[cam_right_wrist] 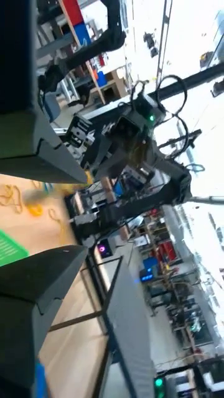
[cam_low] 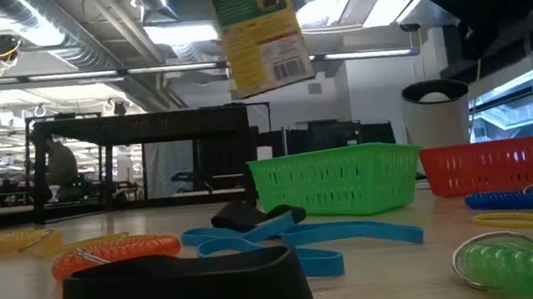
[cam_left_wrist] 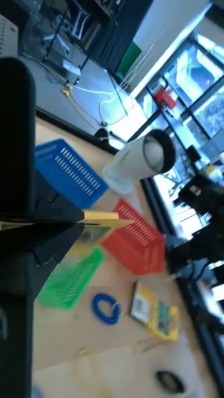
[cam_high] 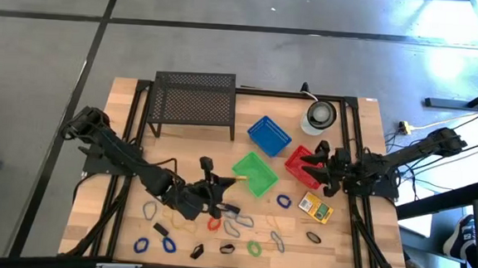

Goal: Pick & Place Office Desk Supplies
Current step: Put the crayon box into the red basket

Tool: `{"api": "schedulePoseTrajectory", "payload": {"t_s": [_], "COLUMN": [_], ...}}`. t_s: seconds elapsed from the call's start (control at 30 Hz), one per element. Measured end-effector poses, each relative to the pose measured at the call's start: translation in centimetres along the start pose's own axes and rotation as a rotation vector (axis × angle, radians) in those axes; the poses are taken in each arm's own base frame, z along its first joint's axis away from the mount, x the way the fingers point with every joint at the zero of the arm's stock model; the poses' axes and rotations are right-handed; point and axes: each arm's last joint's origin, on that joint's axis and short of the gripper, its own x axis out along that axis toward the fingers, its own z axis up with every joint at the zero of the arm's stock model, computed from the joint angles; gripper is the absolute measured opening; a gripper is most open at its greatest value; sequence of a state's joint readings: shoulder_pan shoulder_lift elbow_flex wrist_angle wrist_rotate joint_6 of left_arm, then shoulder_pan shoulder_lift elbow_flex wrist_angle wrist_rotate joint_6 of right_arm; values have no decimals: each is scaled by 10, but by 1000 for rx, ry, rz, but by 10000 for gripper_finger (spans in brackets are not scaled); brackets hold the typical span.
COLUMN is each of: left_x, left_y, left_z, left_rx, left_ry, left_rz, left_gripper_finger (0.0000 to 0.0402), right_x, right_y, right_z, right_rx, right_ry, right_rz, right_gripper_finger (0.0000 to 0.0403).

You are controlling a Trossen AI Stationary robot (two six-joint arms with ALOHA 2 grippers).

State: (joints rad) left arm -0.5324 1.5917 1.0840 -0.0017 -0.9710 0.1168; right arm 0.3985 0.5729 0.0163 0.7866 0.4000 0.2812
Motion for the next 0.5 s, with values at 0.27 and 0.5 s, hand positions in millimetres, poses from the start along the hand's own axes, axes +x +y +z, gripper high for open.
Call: {"api": "schedulePoseTrajectory", "payload": {"t_s": [0.27,0.5], "left_x": [7,8], "left_y": [7,8], "left_z": [8,9], "left_rx": [-69,-82], "left_ry": [-45,-49], "left_rz": [27,32], "left_gripper_finger": [2,3], "right_x": [16,50], "right_y": [7,21], "right_z": [0,-4], "right_rx": [-70,-202], "right_ry": [-14,69], "right_rz": [3,-14], "right_gripper_finger": [174,174]}}
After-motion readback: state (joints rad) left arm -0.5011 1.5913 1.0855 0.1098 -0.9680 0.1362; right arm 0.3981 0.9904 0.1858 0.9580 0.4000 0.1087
